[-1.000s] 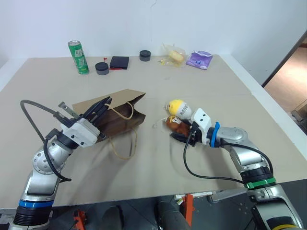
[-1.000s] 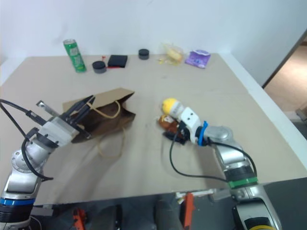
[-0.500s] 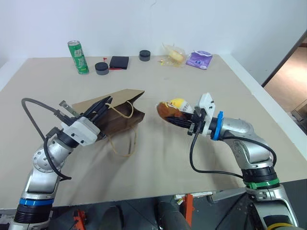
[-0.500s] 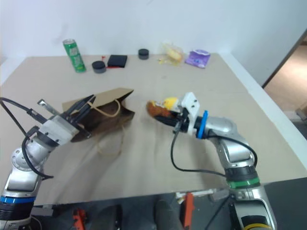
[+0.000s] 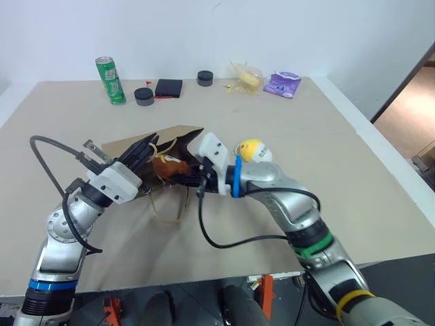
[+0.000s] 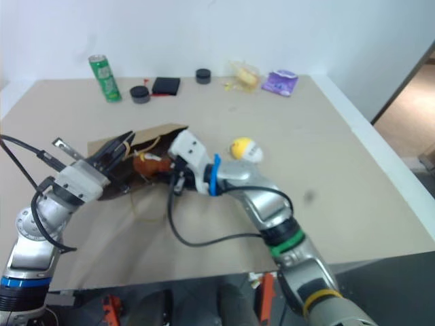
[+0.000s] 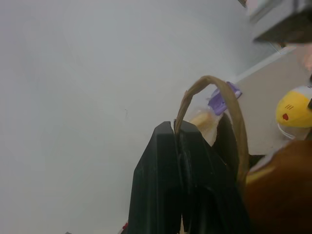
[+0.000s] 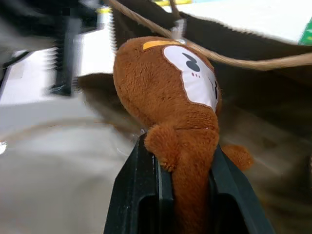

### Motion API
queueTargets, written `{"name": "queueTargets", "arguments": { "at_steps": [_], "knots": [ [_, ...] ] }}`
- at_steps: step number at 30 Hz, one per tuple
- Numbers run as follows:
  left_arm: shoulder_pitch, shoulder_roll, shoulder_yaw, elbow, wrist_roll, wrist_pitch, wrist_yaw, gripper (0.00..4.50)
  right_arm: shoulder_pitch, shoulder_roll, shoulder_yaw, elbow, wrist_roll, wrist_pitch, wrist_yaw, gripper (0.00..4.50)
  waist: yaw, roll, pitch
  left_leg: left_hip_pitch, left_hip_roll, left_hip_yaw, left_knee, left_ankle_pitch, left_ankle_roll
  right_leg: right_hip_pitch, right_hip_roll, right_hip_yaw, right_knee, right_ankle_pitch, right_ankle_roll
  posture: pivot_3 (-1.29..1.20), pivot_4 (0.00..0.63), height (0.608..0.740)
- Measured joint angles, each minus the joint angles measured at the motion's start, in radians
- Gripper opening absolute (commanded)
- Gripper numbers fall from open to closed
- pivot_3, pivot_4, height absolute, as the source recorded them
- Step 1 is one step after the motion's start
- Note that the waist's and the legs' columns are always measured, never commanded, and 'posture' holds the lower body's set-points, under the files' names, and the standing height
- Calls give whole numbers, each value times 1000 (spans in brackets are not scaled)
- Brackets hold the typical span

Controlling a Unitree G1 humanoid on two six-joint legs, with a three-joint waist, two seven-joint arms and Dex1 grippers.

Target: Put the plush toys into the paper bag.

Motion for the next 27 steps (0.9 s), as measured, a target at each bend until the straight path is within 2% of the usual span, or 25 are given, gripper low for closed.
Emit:
{"name": "queueTargets", "arguments": {
  "at_steps": [8,12,15,16,17,18,20,23,24,27],
  "knots": [
    [1,-23,-4,-36,1,24,2,0,-91,120,12,213,-95,-11,-100,353,0,0,0,-1,0,0,0,0,0,-1,0,-1,0,0,0,0,150,740],
    [0,-23,-4,-38,6,26,2,0,-91,136,4,225,-109,-37,-121,2064,0,0,0,-3,0,-1,0,0,0,-1,0,-1,0,0,0,0,150,740],
    [0,-23,-3,-38,6,26,2,0,-69,132,-36,152,-80,-52,-104,3486,0,0,0,-3,0,-1,0,0,0,-2,0,-2,0,0,1,0,150,740],
    [0,-23,-3,-38,6,26,2,0,-63,120,-49,125,-69,-54,-98,3828,0,0,0,-3,0,-1,0,0,0,-2,0,-2,0,0,1,0,150,740],
    [0,-23,1,-37,6,26,2,0,-47,104,-74,62,-47,-56,-83,4459,0,0,0,-3,0,-2,0,0,0,-1,0,-2,0,-1,1,0,150,740],
    [0,-23,1,-37,6,26,2,0,-47,103,-76,59,-47,-56,-81,4459,0,0,0,-3,0,-2,0,0,0,-1,0,-2,0,-1,1,0,150,740],
    [-5,-26,6,-32,-3,41,4,0,-2,26,-97,-43,2,-37,-23,4459,1,0,0,-3,0,-2,0,0,0,-1,0,-2,0,-1,0,0,150,740],
    [-6,-25,24,-16,-17,58,6,0,55,-107,-142,-138,72,-3,78,4459,9,0,0,-4,0,-1,1,0,0,-1,-2,-2,0,-2,1,0,150,740],
    [-7,-25,26,-8,-21,62,6,0,80,-194,-185,-175,117,14,139,4459,8,0,0,-4,-1,0,1,0,0,-1,-3,-2,0,-2,1,0,150,740],
    [-9,-26,31,-6,-21,63,5,0,85,-268,-234,-174,143,23,180,4459,2,0,0,-2,0,0,1,0,0,-1,-2,-2,0,-1,0,0,150,740]
  ]
}}
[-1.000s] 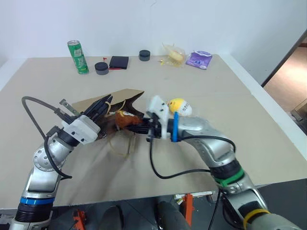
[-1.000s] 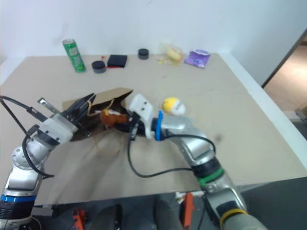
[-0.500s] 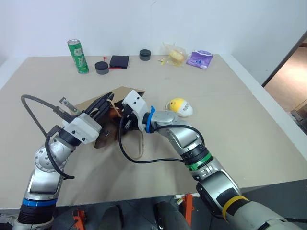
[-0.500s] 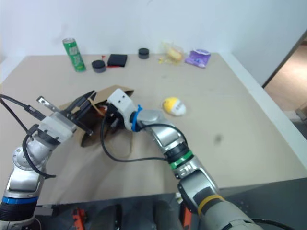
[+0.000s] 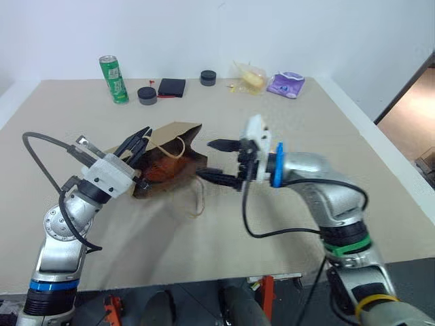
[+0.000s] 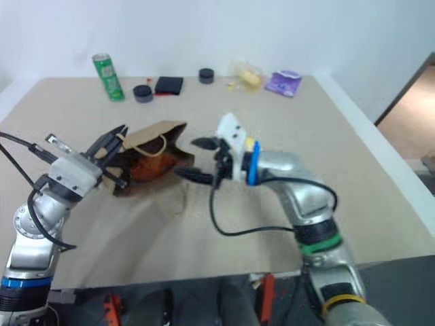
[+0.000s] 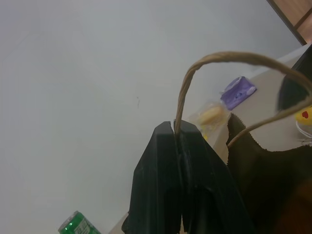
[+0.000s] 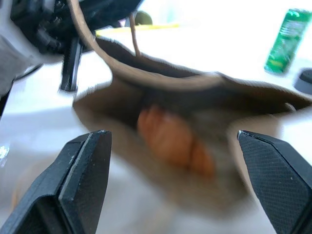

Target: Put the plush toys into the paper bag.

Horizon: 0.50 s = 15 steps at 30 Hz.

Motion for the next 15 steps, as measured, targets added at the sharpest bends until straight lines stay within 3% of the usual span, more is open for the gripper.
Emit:
{"name": "queueTargets", "arguments": {
  "at_steps": [5,13,15],
  "knots": [
    [-3,-1,2,1,0,2,0,0,-33,-90,-52,211,-98,-54,-78,4459,-3,0,0,2,0,0,-1,0,0,1,1,1,0,1,-1,0,150,740],
    [-17,-3,11,21,-12,6,0,0,-104,-74,24,679,-352,-236,-239,4459,-3,0,0,0,-1,0,-1,0,0,-1,1,3,0,0,4,0,150,740],
    [-23,-3,13,26,-14,7,0,0,-115,-58,35,743,-377,-262,-254,3938,-3,0,0,0,-1,0,-2,-1,0,0,1,3,0,0,5,0,150,740]
  ]
}}
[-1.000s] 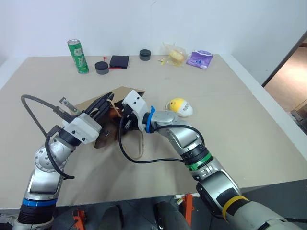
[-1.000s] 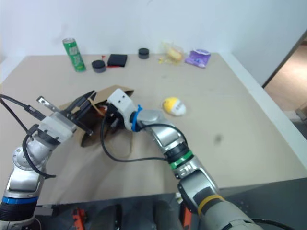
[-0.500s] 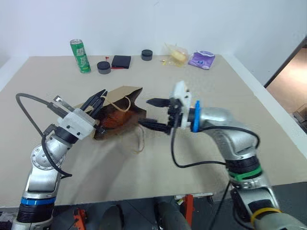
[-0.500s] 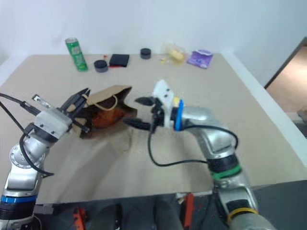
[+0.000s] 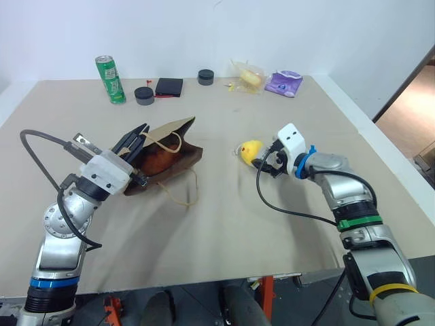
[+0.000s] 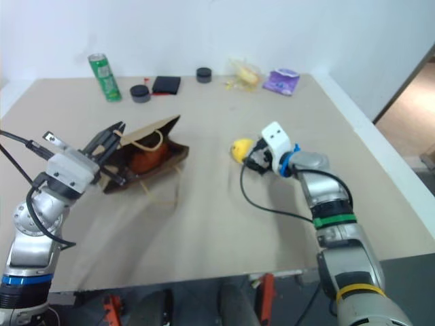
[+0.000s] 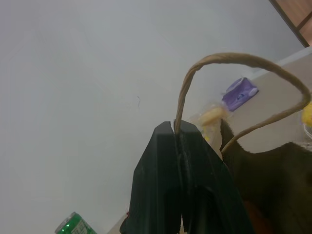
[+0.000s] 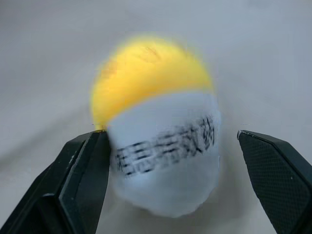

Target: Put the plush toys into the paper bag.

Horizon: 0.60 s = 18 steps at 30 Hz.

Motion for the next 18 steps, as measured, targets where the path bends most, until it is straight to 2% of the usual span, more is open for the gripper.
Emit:
{"name": "queueTargets", "arguments": {
  "at_steps": [2,5,6,8,9,14,16,18],
  "knots": [
    [-3,0,6,6,-4,1,1,0,-18,16,-2,49,-10,-31,-6,3172,-1,0,0,0,0,0,0,0,0,0,0,0,0,0,1,0,150,740],
    [-4,0,10,6,-7,3,5,0,-38,26,-3,95,-17,-64,-10,1706,0,0,0,0,0,0,0,0,0,0,0,0,0,0,0,0,150,740],
    [-4,0,11,6,-7,6,8,0,-39,30,-7,102,-17,-82,-11,1061,0,0,0,0,0,0,0,0,0,0,0,0,0,0,0,0,150,740],
    [-4,0,11,6,-7,9,11,0,-39,34,-20,103,-6,-120,3,248,0,0,0,0,0,0,0,0,0,0,0,0,0,0,0,0,150,740],
    [-4,0,11,6,-7,10,12,0,-39,44,-53,84,28,-136,28,54,0,0,0,0,0,0,0,0,0,0,0,0,0,1,1,0,150,740],
    [-4,1,11,6,-8,13,13,0,-27,51,-123,-149,173,-115,157,54,1,1,0,0,0,-1,0,0,0,0,0,-1,0,0,2,0,150,740],
    [-5,2,12,8,-8,12,13,0,26,41,-126,-319,258,-36,239,54,3,1,0,-1,0,-1,0,-1,0,0,0,-1,0,-1,2,0,150,740],
    [-6,2,11,9,-8,12,13,0,50,31,-114,-397,291,10,275,54,4,1,1,-1,0,-1,0,-1,-1,0,0,-1,0,-1,2,0,150,740]
  ]
}}
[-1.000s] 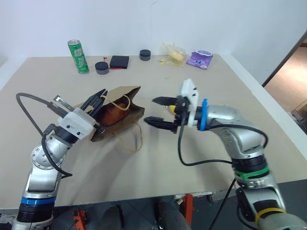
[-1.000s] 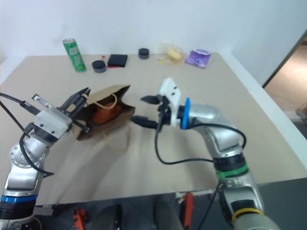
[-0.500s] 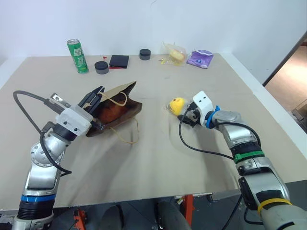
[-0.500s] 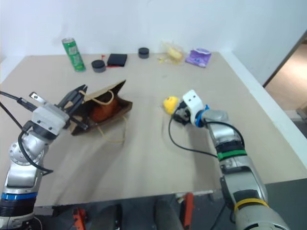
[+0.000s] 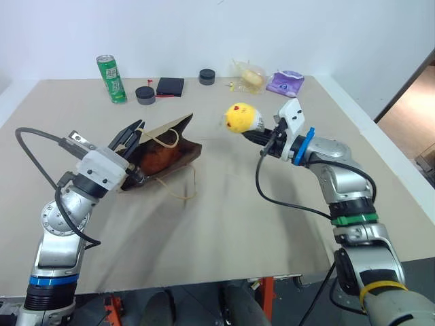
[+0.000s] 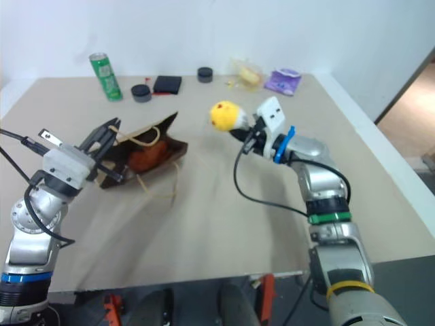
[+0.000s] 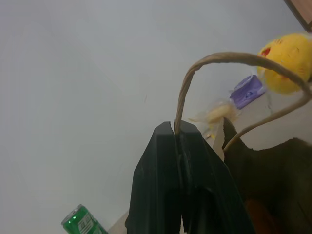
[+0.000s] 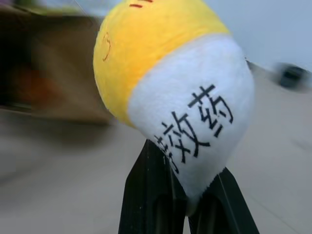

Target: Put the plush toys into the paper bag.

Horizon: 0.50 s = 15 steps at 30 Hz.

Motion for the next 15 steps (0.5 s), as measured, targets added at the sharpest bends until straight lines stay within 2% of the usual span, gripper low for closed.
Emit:
{"name": "queueTargets", "arguments": {
  "at_steps": [1,6,11,15],
  "knots": [
    [0,1,2,3,-1,0,0,0,24,-24,25,-93,32,55,42,54,1,0,0,0,0,0,0,0,0,0,0,0,0,0,0,0,150,740],
    [0,1,2,4,-3,0,0,0,34,-51,105,-251,39,160,60,54,-1,0,0,1,0,0,1,0,0,0,0,0,0,-1,-4,0,150,740],
    [-3,0,1,5,-9,1,2,0,10,-8,238,-263,-38,185,27,54,-1,0,0,1,0,1,2,0,0,0,0,0,0,-1,-4,0,150,740],
    [-10,-1,0,4,-9,6,4,0,-60,34,312,-189,-118,152,13,54,-1,0,0,0,0,1,3,0,0,0,0,0,0,0,-4,0,150,740]
  ]
}}
